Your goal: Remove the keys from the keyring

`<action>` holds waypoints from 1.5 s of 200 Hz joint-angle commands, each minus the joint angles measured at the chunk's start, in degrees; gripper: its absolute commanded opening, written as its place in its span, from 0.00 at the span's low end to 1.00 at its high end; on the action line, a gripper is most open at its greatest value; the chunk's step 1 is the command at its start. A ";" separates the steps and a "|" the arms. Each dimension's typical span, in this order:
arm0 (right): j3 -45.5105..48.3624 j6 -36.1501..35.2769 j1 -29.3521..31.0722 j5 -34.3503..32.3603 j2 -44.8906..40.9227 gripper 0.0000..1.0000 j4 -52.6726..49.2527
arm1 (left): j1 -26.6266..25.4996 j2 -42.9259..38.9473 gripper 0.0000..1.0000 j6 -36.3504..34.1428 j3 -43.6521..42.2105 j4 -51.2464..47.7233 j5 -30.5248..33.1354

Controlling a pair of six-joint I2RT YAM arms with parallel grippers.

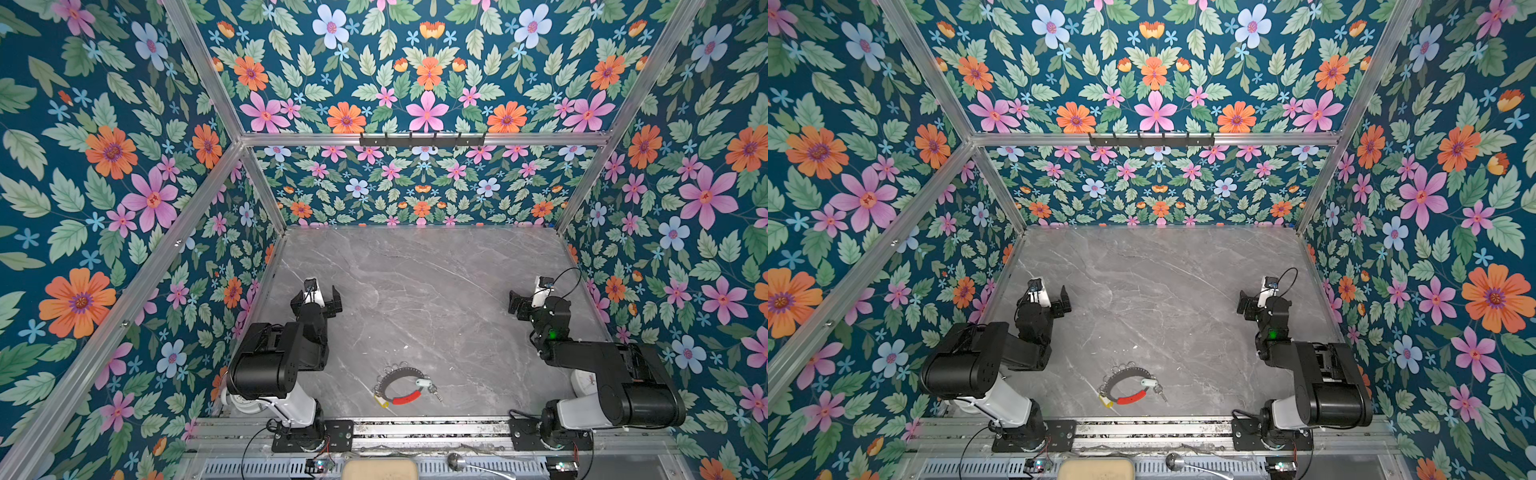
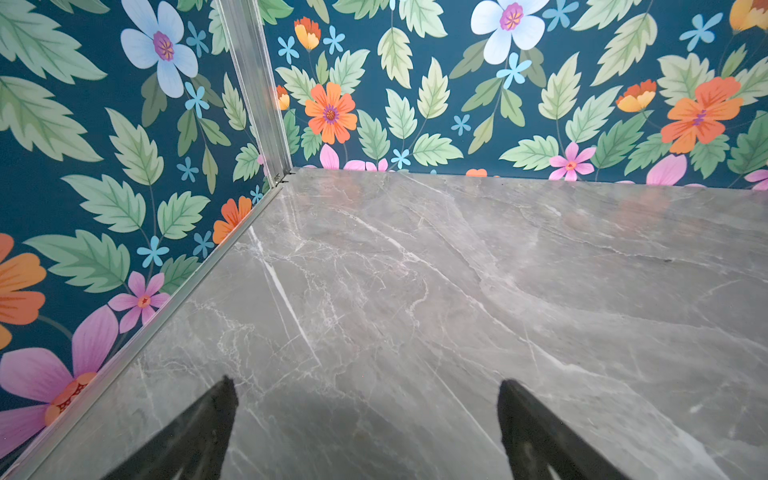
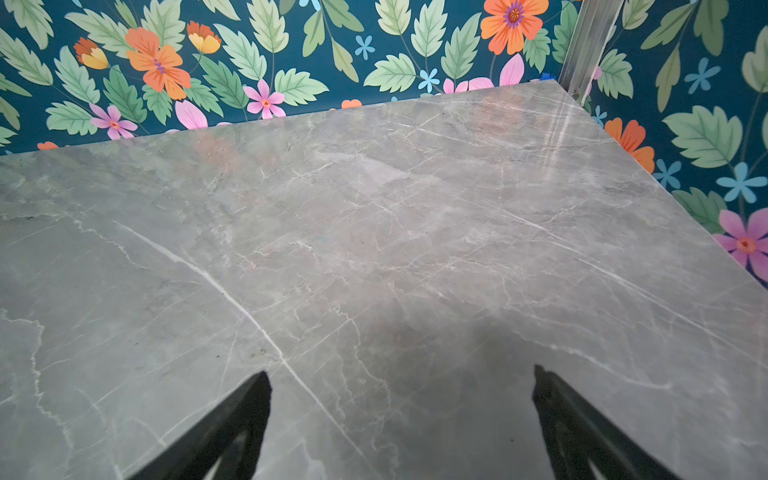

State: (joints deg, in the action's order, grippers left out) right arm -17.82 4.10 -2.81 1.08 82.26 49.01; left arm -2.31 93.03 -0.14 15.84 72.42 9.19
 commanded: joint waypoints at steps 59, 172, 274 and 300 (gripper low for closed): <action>-0.30 -0.26 0.02 -0.05 0.01 0.99 0.64 | -0.03 -0.30 1.00 -0.03 0.07 0.76 0.08; -0.37 0.18 -0.31 0.85 0.12 0.99 0.51 | 0.01 -0.22 1.00 0.05 0.09 0.70 -0.04; -12.30 -0.55 8.82 -14.07 -12.78 0.99 -27.36 | -2.26 -20.65 1.00 4.53 0.25 -15.15 6.01; -15.95 7.02 12.08 -20.06 -14.90 0.99 -35.22 | -2.21 -28.19 1.00 14.99 -3.03 -11.76 2.81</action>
State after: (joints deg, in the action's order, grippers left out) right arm -31.05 4.01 7.68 -10.90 68.53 24.36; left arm -4.56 69.14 4.38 14.90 60.49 13.45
